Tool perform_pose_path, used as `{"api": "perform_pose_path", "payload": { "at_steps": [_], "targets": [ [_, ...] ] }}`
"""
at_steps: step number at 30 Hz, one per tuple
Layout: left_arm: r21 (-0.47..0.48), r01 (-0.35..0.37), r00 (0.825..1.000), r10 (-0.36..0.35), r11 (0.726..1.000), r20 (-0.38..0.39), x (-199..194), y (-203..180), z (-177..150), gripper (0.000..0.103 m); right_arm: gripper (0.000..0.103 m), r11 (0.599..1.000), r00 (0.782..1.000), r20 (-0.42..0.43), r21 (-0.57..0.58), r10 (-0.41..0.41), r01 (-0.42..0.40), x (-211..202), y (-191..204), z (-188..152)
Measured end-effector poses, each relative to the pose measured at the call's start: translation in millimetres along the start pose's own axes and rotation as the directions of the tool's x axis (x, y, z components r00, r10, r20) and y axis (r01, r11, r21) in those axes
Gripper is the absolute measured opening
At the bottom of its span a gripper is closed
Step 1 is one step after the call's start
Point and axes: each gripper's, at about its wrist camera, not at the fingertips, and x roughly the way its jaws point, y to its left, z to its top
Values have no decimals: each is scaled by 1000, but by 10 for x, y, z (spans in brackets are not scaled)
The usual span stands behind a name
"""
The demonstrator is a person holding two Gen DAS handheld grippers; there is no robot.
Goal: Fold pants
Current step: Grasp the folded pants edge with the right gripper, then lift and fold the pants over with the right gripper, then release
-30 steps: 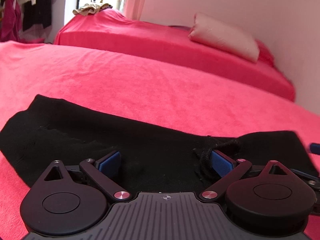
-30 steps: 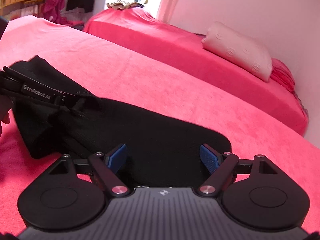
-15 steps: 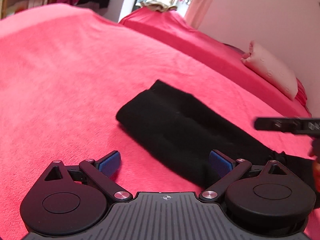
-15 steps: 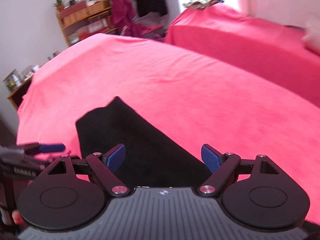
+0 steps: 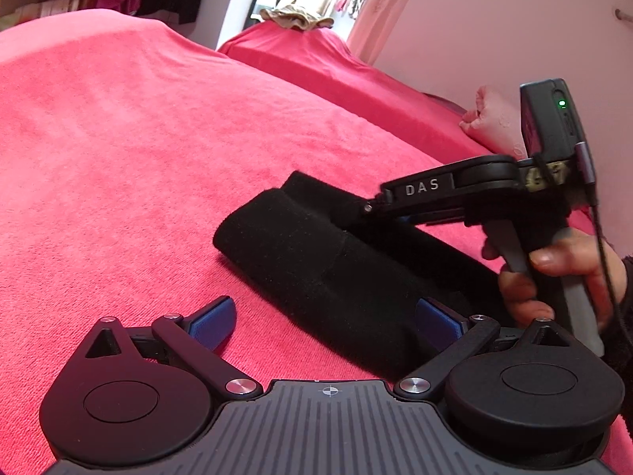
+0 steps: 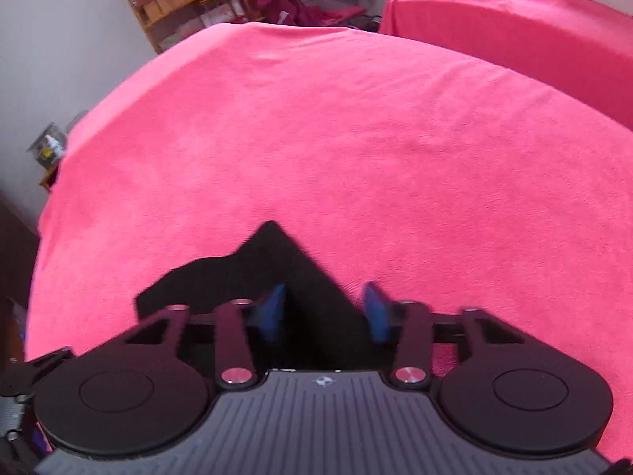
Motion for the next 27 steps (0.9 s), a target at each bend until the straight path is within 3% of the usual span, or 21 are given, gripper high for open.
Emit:
{"api": "perform_pose_path", "payload": {
  "at_steps": [2,6,11,13,15,19,27],
  "targets": [
    [-5,10,1000,-10,1000,1,5,17,5,103,17,1000,1000,28,-11,-3,3,-114,29,-20],
    [-11,50,999,-50,999,3,26,80,26,103,15,997,991,114,25,76,-79,-471,-14,-5],
    [-22,163,986,-164,986,-32,187,121,130,103,15,986,963,214,12,161,-168,-1078,-38,-53],
    [-27,254,964,-256,967,-66,303,94,186,103,15,980,951,244,14,188,-197,-1246,-64,-71],
    [-25,357,930,-357,934,-83,389,21,246,103,15,976,940,271,19,206,-219,-1402,-123,-128],
    [47,477,878,-474,877,-73,323,-274,326,103,15,975,929,316,42,194,-218,-1610,-259,-168],
    [272,540,831,-556,796,-23,-268,-1223,318,103,15,975,889,442,116,121,-191,-2237,-644,-369]
  ]
}}
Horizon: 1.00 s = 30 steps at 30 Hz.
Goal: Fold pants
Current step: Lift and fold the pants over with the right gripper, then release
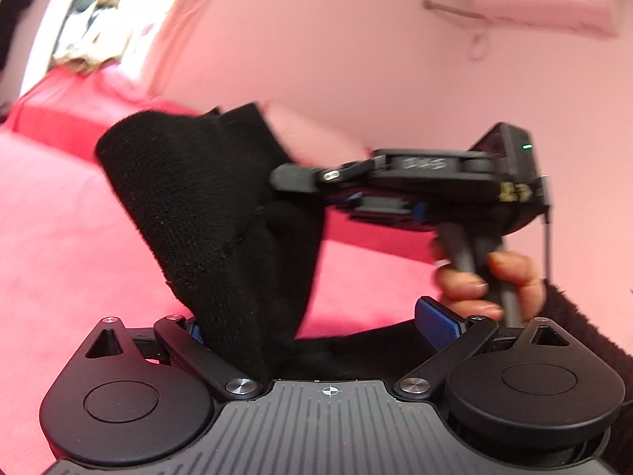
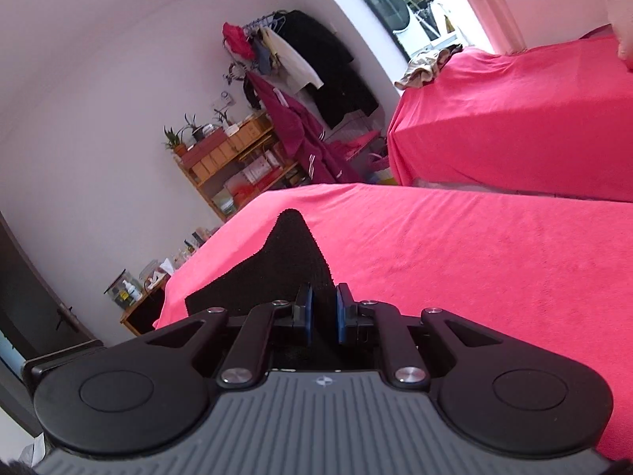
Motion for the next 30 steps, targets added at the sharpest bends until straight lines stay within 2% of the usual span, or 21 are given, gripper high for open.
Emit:
{"api": "perform_pose_path", "payload": {
  "at_steps": [3,5,6,8,9,10,11,14,16,19,21,23,25,28,29,30],
  "targets": [
    [64,55,998,-56,996,3,201,-404,71,103,15,999,997,66,30,-30,28,-444,-166,-19],
    [107,78,997,-76,991,-21,427,-657,24,103,19,993,989,104,60,-104,98,-754,-344,-95],
    [123,89,995,-83,988,-53,588,-779,-37,103,25,984,980,113,86,-166,157,-903,-454,-161],
    [129,142,980,-122,981,-157,927,-945,-188,103,50,940,940,108,151,-324,307,-1204,-721,-326],
    [131,170,966,-139,977,-216,1083,-1009,-277,103,64,908,910,103,178,-401,380,-1349,-819,-403],
    [133,185,953,-144,974,-267,1213,-1064,-369,103,65,867,874,86,209,-478,453,-1495,-912,-499],
    [137,193,941,-144,972,-307,1309,-1111,-456,103,65,838,852,70,240,-519,491,-1632,-990,-609],
    [136,229,926,-173,964,-335,1348,-1211,-598,103,70,824,851,91,324,-517,465,-1980,-1078,-887],
    [146,255,926,-199,956,-320,1280,-1246,-595,103,81,822,865,109,385,-491,419,-2097,-1106,-1021],
    [169,259,937,-204,951,-285,1087,-1255,-583,103,83,830,909,86,450,-407,329,-2034,-1118,-1138],
    [179,236,948,-186,955,-257,1007,-1240,-653,103,84,838,918,59,436,-392,329,-1909,-1089,-1132],
    [196,185,965,-140,963,-224,857,-1131,-629,103,84,841,907,27,388,-419,377,-1761,-1027,-1109],
    [205,119,978,-80,972,-193,712,-1011,-621,103,83,828,888,-15,356,-459,434,-1576,-1000,-1075],
    [160,37,984,-8,986,-177,596,-778,-598,103,82,801,851,-16,328,-525,501,-1354,-947,-1075],
    [136,16,984,8,991,-178,583,-703,-578,103,77,799,844,-4,318,-537,510,-1355,-935,-1110],
    [113,6,983,15,994,-181,568,-645,-570,103,51,804,845,1,309,-534,508,-1303,-912,-1102]
  ]
}}
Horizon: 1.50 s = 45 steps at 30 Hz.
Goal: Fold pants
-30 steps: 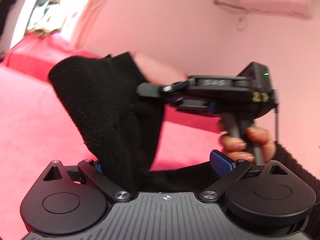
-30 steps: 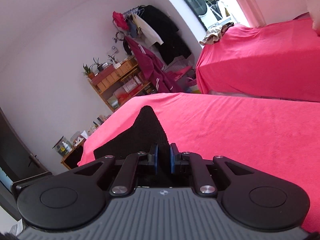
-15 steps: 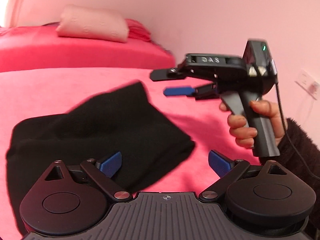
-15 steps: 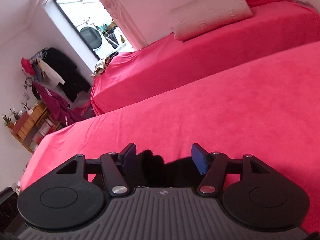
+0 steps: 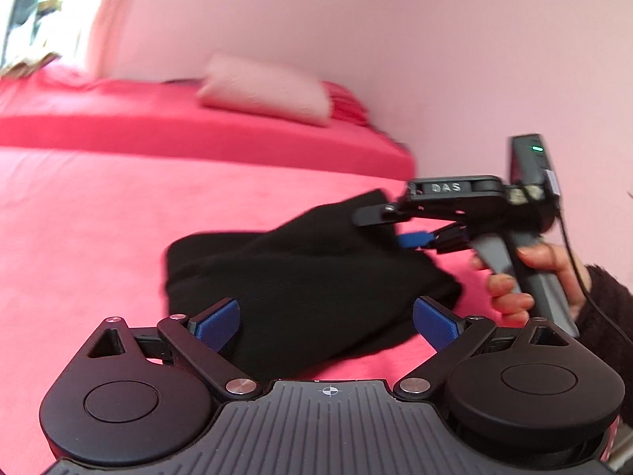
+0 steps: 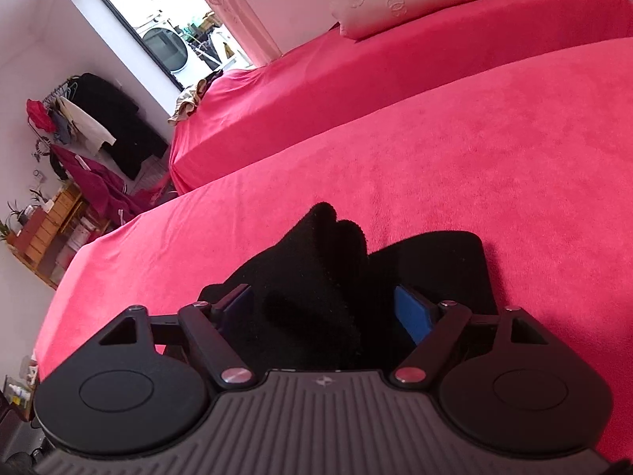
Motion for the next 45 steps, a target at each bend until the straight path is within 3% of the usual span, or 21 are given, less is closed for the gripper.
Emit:
{"api": "perform_pose_path", "payload": {
  "at_steps": [1,4,7,9,10,12,13,14,18,20,22,24,26,30,31,32,33,38,40,44,45],
  "targets": [
    [-18,0,1000,0,1000,-4,-12,50,-5,103,19,1000,1000,-12,0,25,-25,7,9,-16],
    [-25,3,1000,-4,1000,-6,46,66,38,103,17,997,996,77,-62,44,-39,-238,118,20],
    [-16,51,998,-51,999,-26,134,5,43,103,17,988,971,185,-48,151,-144,-666,5,111],
    [5,90,995,-90,996,-36,228,-77,15,103,18,996,981,181,-64,76,-65,-729,-115,81],
    [25,99,994,-98,995,-42,276,-133,-2,103,20,998,991,134,-62,-21,29,-641,-213,39],
    [62,116,991,-111,991,-70,371,-214,-55,103,31,976,978,55,-70,-200,204,-484,-418,-74],
    [79,112,991,-105,991,-77,402,-248,-83,103,53,976,974,97,-64,-203,210,-546,-483,-126],
    [98,101,993,-94,990,-74,408,-276,-111,103,57,975,968,140,-56,-206,216,-634,-498,-135],
    [124,112,991,-103,986,-80,442,-290,-170,103,57,916,915,331,-243,-232,320,-798,-78,-202],
    [109,134,989,-125,985,-84,451,-270,-203,103,60,865,929,338,-410,-149,288,-704,256,-280],
    [102,138,988,-130,985,-82,447,-249,-214,103,71,817,951,298,-525,-85,238,-521,539,-366],
    [104,142,988,-133,984,-83,455,-240,-212,103,72,787,961,259,-572,-95,231,-273,695,-397],
    [116,138,988,-129,984,-81,445,-261,-240,103,72,795,970,218,-568,-106,215,-26,737,-348],
    [135,123,991,-113,983,-78,465,-295,-258,103,72,863,995,51,-497,-80,95,401,722,-214],
    [136,123,991,-113,983,-77,464,-296,-261,103,64,845,995,19,-526,-99,94,503,749,-247],
    [135,122,991,-113,983,-77,461,-295,-263,103,47,812,991,-10,-575,-133,104,584,786,-321],
    [132,123,991,-113,984,-77,466,-286,-266,103,7,789,987,-5,-601,-163,128,622,799,-361],
    [125,123,991,-115,984,-75,464,-286,-279,103,2,853,963,117,-448,-242,269,640,509,-35],
    [130,122,991,-113,984,-75,457,-295,-286,103,2,898,976,91,-384,-196,216,562,384,37],
    [123,124,991,-116,985,-73,455,-271,-278,103,13,868,978,195,-470,-74,159,59,521,-184],
    [123,123,991,-115,985,-73,449,-274,-275,103,25,846,982,185,-517,-40,131,-26,579,-294]
  ]
}}
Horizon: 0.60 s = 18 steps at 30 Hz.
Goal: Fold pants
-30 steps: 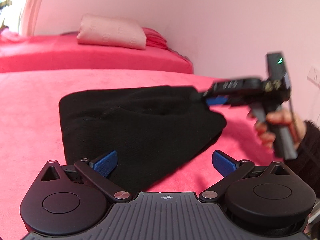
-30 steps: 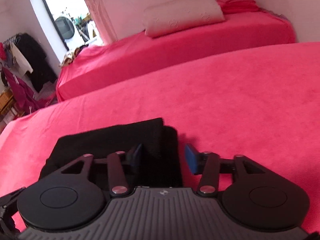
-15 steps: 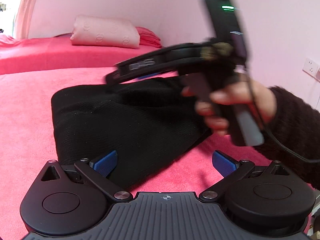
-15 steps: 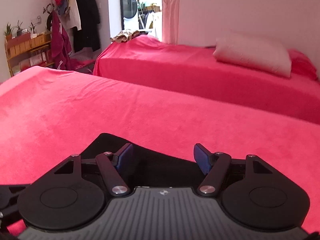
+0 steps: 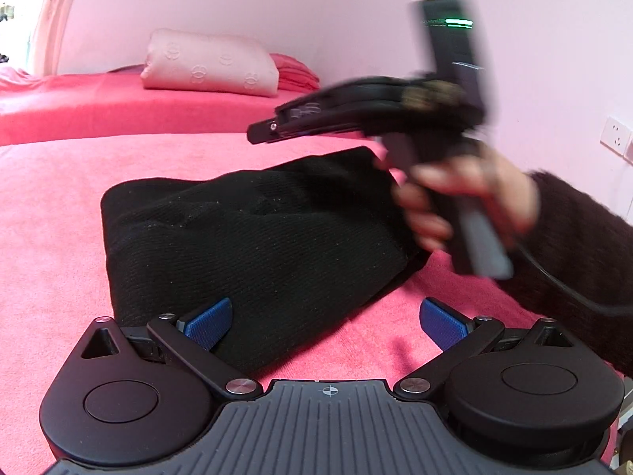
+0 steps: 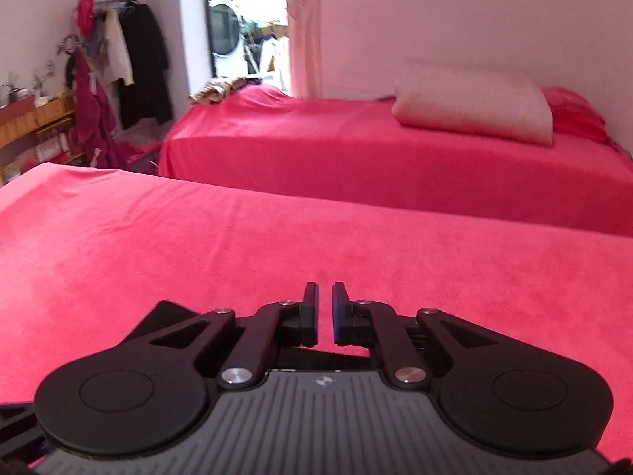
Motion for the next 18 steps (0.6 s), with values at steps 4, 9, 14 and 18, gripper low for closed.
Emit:
{"api": "perform_pose_path", "payload": {
  "at_steps": [4,9,14,18],
  "targets": [
    [4,-3,1000,3,1000,-1,-12,-10,-2,103,44,971,998,-39,-238,-50,40,-187,221,-376],
    [1,3,1000,-3,1000,-6,-20,0,11,103,45,998,998,22,-1,-58,58,-589,-381,-568],
    [-27,-13,1000,12,1000,-23,-74,-15,77,103,52,984,992,-7,125,-125,125,-720,-635,-535],
    [-82,-80,996,76,993,-48,-250,-26,246,103,74,974,985,-12,148,-172,172,-697,-662,-532]
  ]
}}
